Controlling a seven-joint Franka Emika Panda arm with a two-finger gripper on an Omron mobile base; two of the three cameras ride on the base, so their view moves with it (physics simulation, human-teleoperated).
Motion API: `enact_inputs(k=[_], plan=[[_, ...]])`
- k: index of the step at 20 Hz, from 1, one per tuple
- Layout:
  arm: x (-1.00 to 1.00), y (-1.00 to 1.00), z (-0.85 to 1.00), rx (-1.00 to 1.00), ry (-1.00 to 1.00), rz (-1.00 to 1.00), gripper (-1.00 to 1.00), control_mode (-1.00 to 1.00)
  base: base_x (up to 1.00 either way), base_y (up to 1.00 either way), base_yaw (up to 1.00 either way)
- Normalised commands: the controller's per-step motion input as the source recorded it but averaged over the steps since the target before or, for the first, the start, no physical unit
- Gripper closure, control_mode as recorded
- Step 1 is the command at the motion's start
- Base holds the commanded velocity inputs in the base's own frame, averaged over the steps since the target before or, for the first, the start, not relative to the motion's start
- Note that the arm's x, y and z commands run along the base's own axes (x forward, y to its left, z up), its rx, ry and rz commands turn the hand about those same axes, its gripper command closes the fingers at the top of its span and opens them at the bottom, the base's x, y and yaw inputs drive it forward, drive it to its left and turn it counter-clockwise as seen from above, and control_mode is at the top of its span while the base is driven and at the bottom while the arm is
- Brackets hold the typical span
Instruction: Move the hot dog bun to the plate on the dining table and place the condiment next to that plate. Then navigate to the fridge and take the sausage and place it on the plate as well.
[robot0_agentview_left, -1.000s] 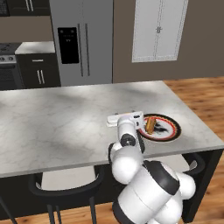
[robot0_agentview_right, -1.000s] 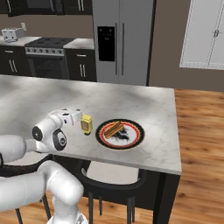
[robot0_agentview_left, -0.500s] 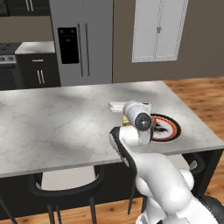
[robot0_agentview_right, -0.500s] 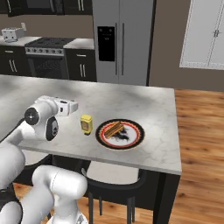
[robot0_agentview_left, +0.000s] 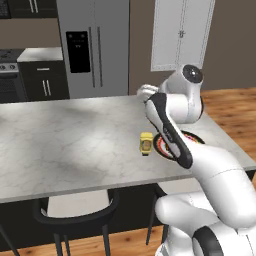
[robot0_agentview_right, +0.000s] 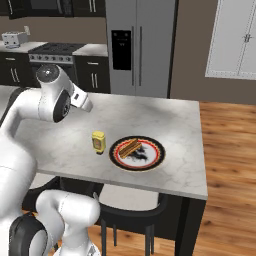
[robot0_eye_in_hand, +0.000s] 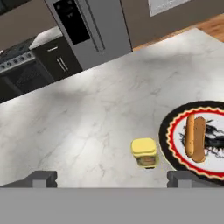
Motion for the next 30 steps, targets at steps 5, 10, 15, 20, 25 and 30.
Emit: enact_inputs(k=[5, 10, 15, 20, 25, 30], plan=[[-0.23, -0.19, 0.15, -0.02, 0.61, 0.02, -1.00, -1.00, 0.00, 0.00, 0.00], [-0.23, -0.37, -0.91, -0.12, 0.34, 0.03, -1.00, -1.00, 0.00, 0.00, 0.00], [-0.26, -0.29, -0.68, -0.09, 0.04, -0.01, -1.00, -1.00, 0.00, 0.00, 0.00], [0.00, 0.00, 0.00, 0.00, 0.00, 0.00, -1.00, 1.00, -0.69, -0.81, -0.07], [0.00, 0.00, 0.00, 0.00, 0.00, 0.00, -1.00, 1.00, -0.18, -1.00, -0.05], [0.00, 0.00, 0.00, 0.00, 0.00, 0.00, -1.00, 1.00, 0.00, -1.00, 0.00]])
